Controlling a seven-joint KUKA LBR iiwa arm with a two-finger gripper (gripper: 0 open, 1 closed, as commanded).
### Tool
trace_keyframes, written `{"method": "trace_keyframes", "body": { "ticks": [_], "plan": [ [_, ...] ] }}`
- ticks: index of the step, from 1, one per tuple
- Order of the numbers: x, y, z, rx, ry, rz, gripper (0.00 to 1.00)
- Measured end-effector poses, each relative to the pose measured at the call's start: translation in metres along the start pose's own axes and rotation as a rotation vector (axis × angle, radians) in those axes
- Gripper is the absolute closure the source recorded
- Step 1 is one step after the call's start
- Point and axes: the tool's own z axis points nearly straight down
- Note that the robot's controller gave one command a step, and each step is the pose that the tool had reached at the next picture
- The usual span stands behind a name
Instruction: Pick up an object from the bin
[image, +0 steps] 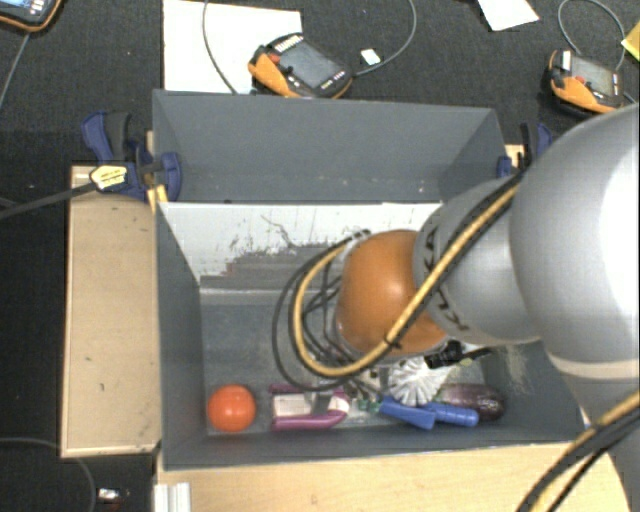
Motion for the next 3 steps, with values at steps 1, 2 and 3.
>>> {"method": "trace_keyframes", "body": {
  "ticks": [1,2,3],
  "plan": [
    [0.0000,0.0000,0.0000,0.000,0.000,0.002,1.00],
    [0.0000,0.0000,0.0000,0.000,0.000,0.002,1.00],
    [-0.0003,-0.0050,0.0005,-0.007,-0.003,0.128,1.00]
  ]
}}
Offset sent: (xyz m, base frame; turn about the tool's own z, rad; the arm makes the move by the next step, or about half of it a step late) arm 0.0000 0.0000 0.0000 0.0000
